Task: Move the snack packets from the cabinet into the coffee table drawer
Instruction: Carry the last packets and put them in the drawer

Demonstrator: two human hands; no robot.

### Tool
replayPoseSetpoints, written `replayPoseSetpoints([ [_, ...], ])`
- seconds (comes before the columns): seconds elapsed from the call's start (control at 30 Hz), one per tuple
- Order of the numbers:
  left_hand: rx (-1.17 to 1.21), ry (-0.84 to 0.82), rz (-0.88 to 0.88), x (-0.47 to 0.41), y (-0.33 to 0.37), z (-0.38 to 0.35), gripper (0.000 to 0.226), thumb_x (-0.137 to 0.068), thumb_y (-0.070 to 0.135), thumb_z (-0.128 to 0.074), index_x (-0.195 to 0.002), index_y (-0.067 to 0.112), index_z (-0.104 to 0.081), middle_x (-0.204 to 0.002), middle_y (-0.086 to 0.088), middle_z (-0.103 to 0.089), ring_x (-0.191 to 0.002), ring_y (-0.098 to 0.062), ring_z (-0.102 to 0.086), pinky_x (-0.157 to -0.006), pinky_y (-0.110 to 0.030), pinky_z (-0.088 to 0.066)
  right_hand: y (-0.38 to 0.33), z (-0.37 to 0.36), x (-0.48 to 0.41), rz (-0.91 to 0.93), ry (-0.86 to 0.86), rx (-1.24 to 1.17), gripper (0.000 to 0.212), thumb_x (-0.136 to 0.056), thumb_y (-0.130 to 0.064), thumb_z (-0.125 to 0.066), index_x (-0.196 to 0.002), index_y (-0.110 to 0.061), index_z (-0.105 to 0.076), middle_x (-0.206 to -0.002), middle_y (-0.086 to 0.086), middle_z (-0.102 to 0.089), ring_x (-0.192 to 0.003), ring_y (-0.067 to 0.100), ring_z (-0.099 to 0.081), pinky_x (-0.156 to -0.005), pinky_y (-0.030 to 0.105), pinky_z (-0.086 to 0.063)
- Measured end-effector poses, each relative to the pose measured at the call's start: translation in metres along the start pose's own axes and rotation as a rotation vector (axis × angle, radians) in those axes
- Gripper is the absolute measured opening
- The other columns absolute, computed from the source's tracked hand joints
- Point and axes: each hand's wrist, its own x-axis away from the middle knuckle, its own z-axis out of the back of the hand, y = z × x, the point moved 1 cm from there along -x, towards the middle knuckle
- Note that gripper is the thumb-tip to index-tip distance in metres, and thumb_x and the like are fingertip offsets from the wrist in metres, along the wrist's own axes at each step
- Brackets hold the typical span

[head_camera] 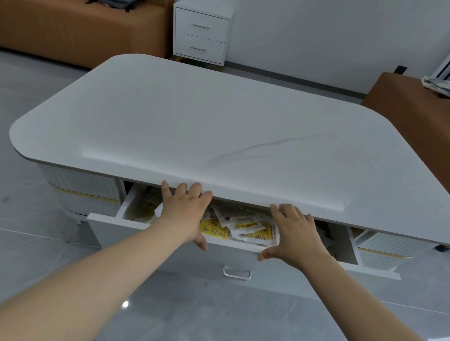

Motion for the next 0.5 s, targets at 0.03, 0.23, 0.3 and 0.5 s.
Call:
replayPoseSetpoints([
  [0.03,-0.002,0.024,0.002,-0.001,0.001,0.000,0.108,-0.058,0.067,-0.074,-0.144,0.025,-0.024,-0.141,-0.004,-0.030,-0.133,-0.032,-0.030,-0.110,-0.067,-0.009,0.000,-0.001,-0.001,0.000,0.032,0.002,0.114,-0.060,-0.072,-0.069,-0.148,-0.019,-0.020,-0.144,0.002,-0.033,-0.134,0.024,-0.032,-0.114,0.048,-0.025],
  [0.23,-0.030,0.242,-0.003,-0.013,0.006,-0.013,0.059,-0.082,0.051,-0.063,-0.125,0.018,-0.039,-0.121,-0.008,-0.040,-0.107,-0.031,-0.043,-0.103,-0.048,-0.032,-0.008,-0.007,-0.013,-0.069,0.254,-0.012,0.060,-0.076,-0.061,-0.065,-0.116,-0.019,-0.050,-0.110,0.000,-0.051,-0.090,0.019,-0.054,-0.080,0.029,-0.043],
  [0.3,-0.049,0.339,-0.023,-0.018,0.003,-0.019,0.053,-0.085,0.049,-0.061,-0.121,0.016,-0.041,-0.117,-0.008,-0.041,-0.096,-0.028,-0.041,-0.083,-0.036,-0.035,-0.009,-0.009,-0.018,-0.105,0.299,0.023,0.051,-0.078,-0.058,-0.065,-0.106,-0.018,-0.051,-0.101,0.001,-0.052,-0.073,0.019,-0.048,-0.069,0.028,-0.038],
  [0.5,-0.114,0.426,-0.017,-0.032,-0.002,-0.026,0.049,-0.083,0.046,-0.064,-0.115,0.014,-0.044,-0.109,-0.007,-0.042,-0.085,-0.024,-0.032,-0.069,-0.033,-0.027,-0.007,-0.023,-0.023,-0.125,0.507,0.075,0.052,-0.053,-0.049,-0.088,-0.077,-0.015,-0.057,-0.069,0.000,-0.057,-0.046,0.015,-0.027,-0.045,0.023,-0.024],
])
